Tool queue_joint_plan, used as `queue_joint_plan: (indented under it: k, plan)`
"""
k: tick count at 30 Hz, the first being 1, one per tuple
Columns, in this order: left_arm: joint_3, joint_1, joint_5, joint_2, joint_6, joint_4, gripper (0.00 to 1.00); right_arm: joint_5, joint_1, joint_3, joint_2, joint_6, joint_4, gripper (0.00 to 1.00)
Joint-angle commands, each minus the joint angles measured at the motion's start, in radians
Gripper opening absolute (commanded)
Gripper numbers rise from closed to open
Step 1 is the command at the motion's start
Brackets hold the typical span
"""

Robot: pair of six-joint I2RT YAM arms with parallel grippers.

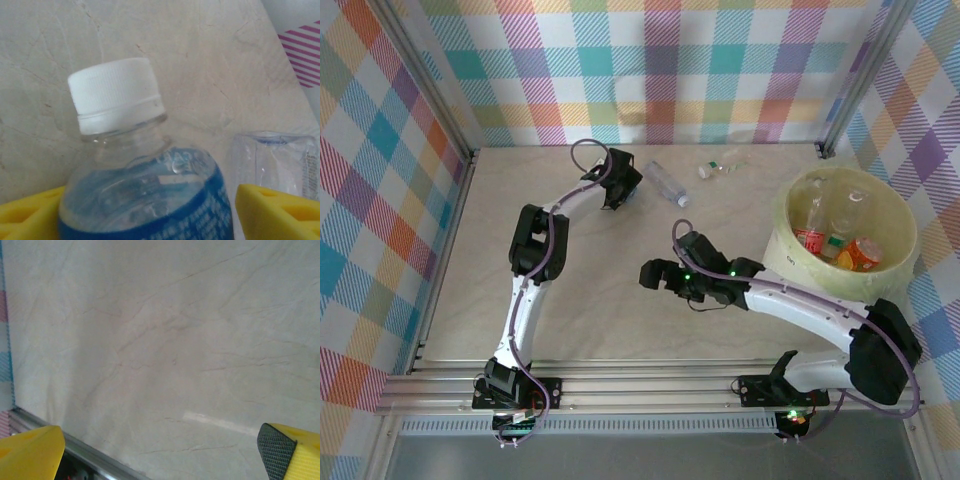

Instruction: Put the plastic bottles in the bin

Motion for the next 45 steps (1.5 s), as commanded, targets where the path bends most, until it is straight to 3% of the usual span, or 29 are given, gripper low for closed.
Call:
queue_joint_plan:
  k: [1,4,10,16,21,30,35,36,40,45]
  plan:
    - [0.019,0.01,0.024,0.038,-0.014,0.032,0.74,-0.026,0.019,-0.042,-0.055,-0.001,0.177,1.0]
    - [0.017,0.01,0.026,0.038,-0.009,0.043,0.69,-0.06,0.019,-0.117,-0.096,0.003,0.303,1.0]
    - [-0.004,0.01,0.047,-0.009,0.05,0.062,0.6,0.011,0.019,-0.212,-0.2,0.098,0.298,1.0]
    - [-0.147,0.01,0.038,-0.147,0.09,0.131,0.6,0.023,0.032,-0.144,-0.153,0.046,0.211,1.0]
    - [-0.327,0.01,0.047,-0.307,0.098,0.209,0.6,-0.001,0.034,-0.082,-0.138,-0.073,0.225,1.0]
    - [-0.627,0.003,0.075,-0.622,0.109,0.242,0.59,0.196,0.034,0.069,-0.172,-0.497,0.219,1.0]
    - [-0.769,-0.008,0.191,-0.808,0.125,0.311,0.6,0.248,0.034,0.147,-0.13,-0.667,0.241,1.0]
    - [-0.787,-0.01,0.22,-0.844,0.13,0.318,0.6,0.271,0.031,0.157,-0.12,-0.621,0.243,1.0]
    - [-0.854,-0.019,0.31,-0.971,0.135,0.349,0.6,0.055,-0.061,0.204,-0.065,-0.454,0.26,1.0]
    - [-0.89,-0.038,0.383,-1.086,0.131,0.386,0.6,-0.01,-0.088,0.285,0.007,-0.415,0.242,1.0]
